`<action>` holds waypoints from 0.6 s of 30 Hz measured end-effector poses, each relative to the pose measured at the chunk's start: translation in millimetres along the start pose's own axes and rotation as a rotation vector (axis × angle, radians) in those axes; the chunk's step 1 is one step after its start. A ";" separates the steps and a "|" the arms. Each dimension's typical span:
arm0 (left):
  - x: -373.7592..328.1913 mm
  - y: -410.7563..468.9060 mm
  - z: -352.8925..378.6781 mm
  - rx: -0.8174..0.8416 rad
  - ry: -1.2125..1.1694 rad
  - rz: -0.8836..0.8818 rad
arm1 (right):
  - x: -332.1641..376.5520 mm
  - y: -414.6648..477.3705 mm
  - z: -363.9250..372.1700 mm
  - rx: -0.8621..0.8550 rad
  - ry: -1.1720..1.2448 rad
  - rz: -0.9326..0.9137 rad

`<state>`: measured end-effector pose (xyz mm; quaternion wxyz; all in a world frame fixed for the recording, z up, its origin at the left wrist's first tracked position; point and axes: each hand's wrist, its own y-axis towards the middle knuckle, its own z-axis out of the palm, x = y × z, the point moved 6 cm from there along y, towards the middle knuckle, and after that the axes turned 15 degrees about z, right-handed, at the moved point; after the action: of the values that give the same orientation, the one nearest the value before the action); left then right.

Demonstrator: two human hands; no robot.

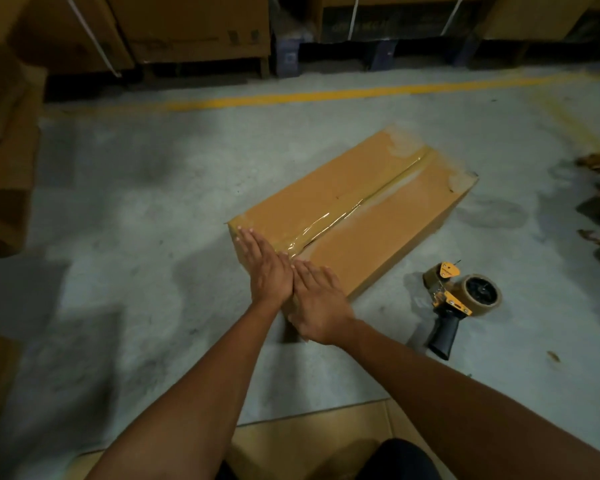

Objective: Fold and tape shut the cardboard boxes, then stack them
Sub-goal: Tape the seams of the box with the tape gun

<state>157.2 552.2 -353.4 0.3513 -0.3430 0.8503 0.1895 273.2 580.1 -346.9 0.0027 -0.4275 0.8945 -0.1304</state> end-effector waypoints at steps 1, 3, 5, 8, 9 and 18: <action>-1.6 0.5 -1.0 0.015 -0.015 0.008 | 0.7 1.7 -10.6 -0.005 0.063 0.009; -2.9 4.4 -4.9 0.020 -0.079 0.012 | -0.3 11.7 -29.6 -0.053 0.167 0.043; -1.2 9.3 -12.7 -0.008 -0.106 0.008 | -0.1 21.6 -39.3 -0.113 0.160 0.061; 9.8 15.4 -19.6 0.031 0.134 0.043 | 4.5 30.9 -27.9 -0.041 0.116 0.030; 13.1 17.0 -17.5 0.085 0.235 0.069 | 5.9 32.6 -19.6 -0.002 0.099 0.015; 13.7 22.9 -11.3 0.300 0.626 0.264 | 4.5 29.0 -11.5 -0.107 0.105 0.086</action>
<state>128.5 555.5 -353.8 0.0929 -0.2165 0.9718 -0.0079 246.9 596.7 -342.2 -0.0616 -0.3806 0.9167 -0.1046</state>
